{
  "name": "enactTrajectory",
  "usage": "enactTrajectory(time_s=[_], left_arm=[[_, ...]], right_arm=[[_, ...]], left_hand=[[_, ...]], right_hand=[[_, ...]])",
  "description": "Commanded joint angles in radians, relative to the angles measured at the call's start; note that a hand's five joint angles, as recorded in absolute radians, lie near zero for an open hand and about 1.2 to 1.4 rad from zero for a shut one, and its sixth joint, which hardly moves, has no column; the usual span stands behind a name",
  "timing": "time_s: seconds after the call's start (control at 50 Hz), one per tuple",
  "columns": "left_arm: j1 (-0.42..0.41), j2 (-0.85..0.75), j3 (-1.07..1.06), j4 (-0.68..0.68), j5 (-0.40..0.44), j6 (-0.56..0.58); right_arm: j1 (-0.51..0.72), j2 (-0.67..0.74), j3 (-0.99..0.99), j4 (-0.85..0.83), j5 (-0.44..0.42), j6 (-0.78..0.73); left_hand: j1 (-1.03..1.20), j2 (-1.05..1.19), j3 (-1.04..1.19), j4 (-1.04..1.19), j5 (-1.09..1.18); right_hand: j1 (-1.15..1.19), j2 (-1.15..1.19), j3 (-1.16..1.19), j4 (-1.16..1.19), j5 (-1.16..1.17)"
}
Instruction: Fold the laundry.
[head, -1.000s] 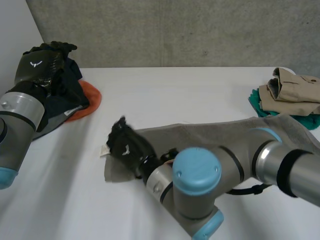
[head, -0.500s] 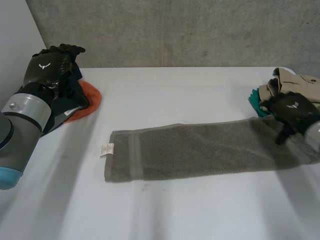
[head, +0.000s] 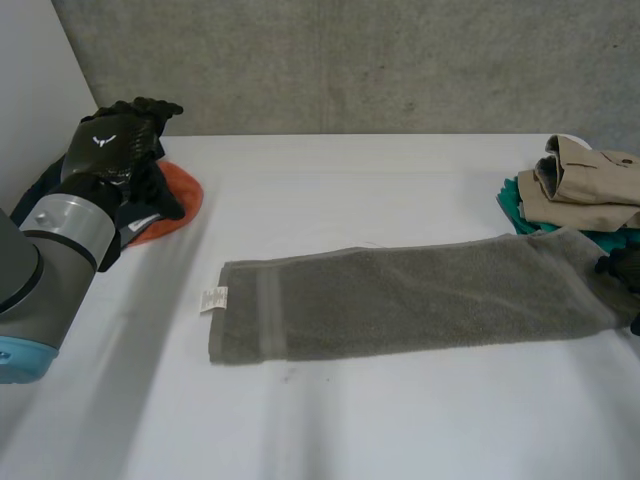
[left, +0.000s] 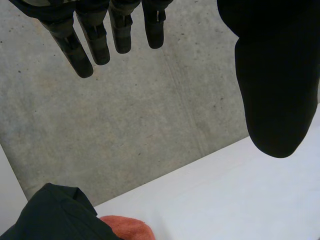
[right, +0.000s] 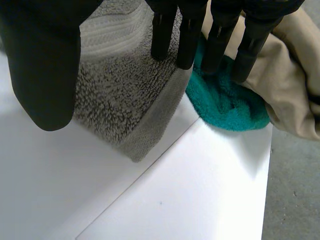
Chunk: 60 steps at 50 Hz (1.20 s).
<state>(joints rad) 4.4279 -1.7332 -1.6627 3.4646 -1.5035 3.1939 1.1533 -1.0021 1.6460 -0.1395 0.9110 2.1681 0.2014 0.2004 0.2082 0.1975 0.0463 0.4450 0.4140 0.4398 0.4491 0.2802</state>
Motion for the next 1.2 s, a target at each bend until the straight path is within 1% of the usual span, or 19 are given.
enactTrajectory(time_s=[0.02,0.12,0.16,0.18,0.26,0.36,0.46,0.5,0.52,0.56,0.62,0.66,0.8,0.98,1.02,1.04,1.06,1.08,1.2], left_arm=[[-0.007,-0.016,0.004,0.001,-0.001,0.000],[-0.012,-0.017,0.003,0.001,-0.003,0.001],[-0.013,-0.017,0.004,0.001,-0.004,0.001],[-0.013,-0.017,0.003,0.001,-0.004,0.001],[-0.012,-0.016,0.001,0.001,-0.008,0.001],[-0.007,-0.005,-0.006,-0.001,-0.008,0.001],[-0.004,0.006,-0.008,0.001,-0.008,0.000],[-0.004,0.011,-0.008,0.001,-0.008,-0.002],[-0.002,0.015,-0.009,-0.001,-0.008,-0.002],[-0.002,0.018,-0.012,-0.002,-0.009,-0.003],[-0.002,0.026,-0.022,0.001,-0.009,-0.003],[-0.001,0.030,-0.026,0.001,-0.009,-0.003],[0.002,0.032,-0.026,0.002,-0.003,-0.005],[-0.007,0.032,-0.025,0.002,0.000,-0.005],[-0.012,0.029,-0.025,0.002,0.000,-0.005],[-0.012,0.029,-0.025,0.002,0.000,-0.005],[-0.013,0.027,-0.026,0.002,0.000,-0.005],[-0.015,0.027,-0.025,0.002,0.000,-0.003],[-0.009,0.032,-0.026,0.002,0.000,-0.005]], right_arm=[[0.003,0.043,-0.022,-0.049,-0.004,0.016],[0.009,0.077,-0.040,-0.075,-0.006,0.027],[0.013,0.089,-0.051,-0.092,-0.007,0.041],[0.013,0.092,-0.055,-0.098,-0.008,0.047],[0.014,0.080,-0.034,-0.124,-0.004,0.099],[0.040,-0.059,0.024,-0.149,0.000,0.174],[0.092,-0.141,0.031,-0.153,0.003,0.219],[0.120,-0.136,0.015,-0.158,0.011,0.229],[0.123,-0.129,0.011,-0.157,0.017,0.234],[0.123,-0.110,0.003,-0.153,0.032,0.243],[0.128,-0.075,-0.014,-0.152,0.071,0.234],[0.125,-0.058,-0.020,-0.146,0.103,0.208],[0.095,-0.027,-0.018,-0.134,0.134,0.125],[0.046,-0.001,-0.017,-0.135,0.129,0.124],[0.037,0.011,-0.022,-0.137,0.129,0.124],[0.036,0.014,-0.023,-0.137,0.129,0.121],[0.036,0.019,-0.028,-0.135,0.128,0.119],[0.036,0.028,-0.034,-0.131,0.127,0.116],[0.057,0.020,-0.042,-0.127,0.132,0.102]], left_hand=[[-0.027,-0.026,-0.034,-0.023,-0.046],[-0.027,-0.026,-0.034,-0.023,-0.046],[-0.027,-0.026,-0.034,-0.023,-0.046],[-0.027,-0.026,-0.034,-0.023,-0.046],[-0.027,-0.026,-0.034,-0.023,-0.046],[-0.027,-0.026,-0.034,-0.023,-0.046],[-0.027,-0.026,-0.034,-0.023,-0.046],[-0.027,-0.026,-0.034,-0.023,-0.046],[-0.027,-0.026,-0.034,-0.023,-0.046],[-0.027,-0.026,-0.034,-0.023,-0.046],[-0.027,-0.026,-0.034,-0.023,-0.046],[-0.027,-0.026,-0.034,-0.023,-0.046],[-0.027,-0.026,-0.034,-0.023,-0.046],[-0.027,-0.026,-0.034,-0.023,-0.046],[-0.027,-0.026,-0.034,-0.023,-0.046],[-0.027,-0.026,-0.034,-0.023,-0.046],[-0.027,-0.026,-0.034,-0.023,-0.046],[-0.027,-0.026,-0.034,-0.023,-0.046],[-0.027,-0.026,-0.034,-0.023,-0.046]], right_hand=[[0.120,0.151,0.125,0.116,0.110],[0.228,0.259,0.234,0.224,0.219],[0.634,0.665,0.640,0.630,0.625],[0.945,0.976,0.950,0.941,0.935],[0.951,0.982,0.957,0.947,0.942],[0.951,0.982,0.957,0.947,0.942],[0.951,0.982,0.957,0.947,0.942],[0.951,0.982,0.957,0.947,0.942],[0.890,0.921,0.895,0.886,0.880],[0.553,0.584,0.558,0.549,0.543],[0.432,0.463,0.437,0.428,0.422],[0.262,0.293,0.267,0.258,0.252],[0.232,0.263,0.237,0.227,0.222],[0.226,0.257,0.231,0.222,0.216],[0.316,0.347,0.321,0.312,0.306],[0.439,0.470,0.444,0.435,0.429],[0.585,0.616,0.591,0.581,0.576],[0.912,0.943,0.918,0.908,0.903],[0.951,0.982,0.957,0.947,0.942]])
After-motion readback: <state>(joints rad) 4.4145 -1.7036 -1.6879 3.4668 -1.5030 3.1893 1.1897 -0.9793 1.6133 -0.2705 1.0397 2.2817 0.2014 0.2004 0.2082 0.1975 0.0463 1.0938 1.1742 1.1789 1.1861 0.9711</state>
